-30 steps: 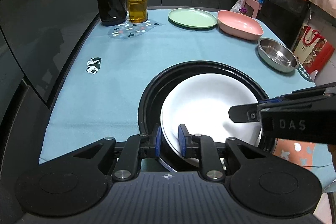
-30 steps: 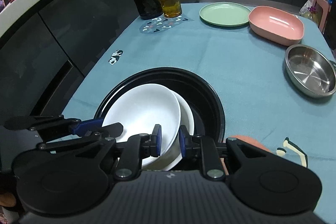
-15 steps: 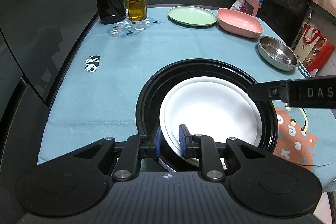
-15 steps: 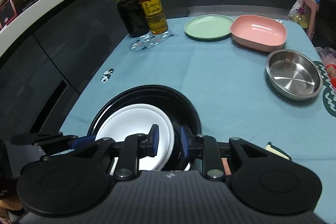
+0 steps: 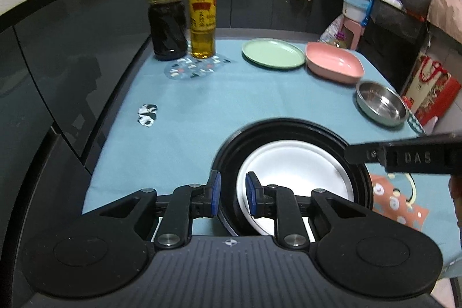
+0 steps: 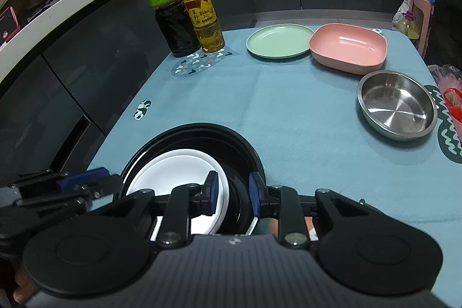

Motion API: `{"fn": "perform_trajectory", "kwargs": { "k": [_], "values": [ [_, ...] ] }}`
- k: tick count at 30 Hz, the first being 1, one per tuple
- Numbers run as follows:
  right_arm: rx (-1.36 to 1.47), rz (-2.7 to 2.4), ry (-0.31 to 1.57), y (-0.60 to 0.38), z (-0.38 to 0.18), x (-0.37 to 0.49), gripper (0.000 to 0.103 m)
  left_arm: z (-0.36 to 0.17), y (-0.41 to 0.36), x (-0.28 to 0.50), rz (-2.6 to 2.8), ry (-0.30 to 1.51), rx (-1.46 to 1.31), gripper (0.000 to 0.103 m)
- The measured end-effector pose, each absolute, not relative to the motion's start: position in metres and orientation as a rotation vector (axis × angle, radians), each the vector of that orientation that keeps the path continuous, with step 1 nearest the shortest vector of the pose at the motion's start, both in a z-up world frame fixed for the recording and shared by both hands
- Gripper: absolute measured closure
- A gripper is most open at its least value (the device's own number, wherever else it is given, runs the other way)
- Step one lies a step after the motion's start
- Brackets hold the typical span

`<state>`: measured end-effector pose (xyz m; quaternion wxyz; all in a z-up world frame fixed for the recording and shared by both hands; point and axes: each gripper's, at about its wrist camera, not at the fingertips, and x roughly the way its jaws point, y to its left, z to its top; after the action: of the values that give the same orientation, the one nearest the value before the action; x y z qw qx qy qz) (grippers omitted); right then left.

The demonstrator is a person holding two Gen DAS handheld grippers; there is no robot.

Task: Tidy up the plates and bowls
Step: 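Open the left gripper and pull it back from the stack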

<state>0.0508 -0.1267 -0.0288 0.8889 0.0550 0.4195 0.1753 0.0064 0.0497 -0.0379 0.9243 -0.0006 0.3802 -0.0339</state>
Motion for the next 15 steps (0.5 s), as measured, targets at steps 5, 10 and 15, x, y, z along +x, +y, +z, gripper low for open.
{"fn": "perform_trajectory", "kwargs": {
  "k": [5, 10, 15],
  "values": [
    [0.125, 0.371, 0.818, -0.132, -0.023, 0.050, 0.080, -0.029, 0.056, 0.013, -0.059, 0.737, -0.021, 0.085],
    [0.077, 0.342, 0.697, -0.136, -0.009, 0.052, 0.069, -0.016, 0.059, 0.022, -0.055, 0.674, -0.039, 0.080],
    [0.021, 0.338, 0.657, -0.141, 0.003, 0.066, 0.065, -0.009, 0.055, 0.044, -0.009, 0.649, 0.022, 0.070]
  ]
}}
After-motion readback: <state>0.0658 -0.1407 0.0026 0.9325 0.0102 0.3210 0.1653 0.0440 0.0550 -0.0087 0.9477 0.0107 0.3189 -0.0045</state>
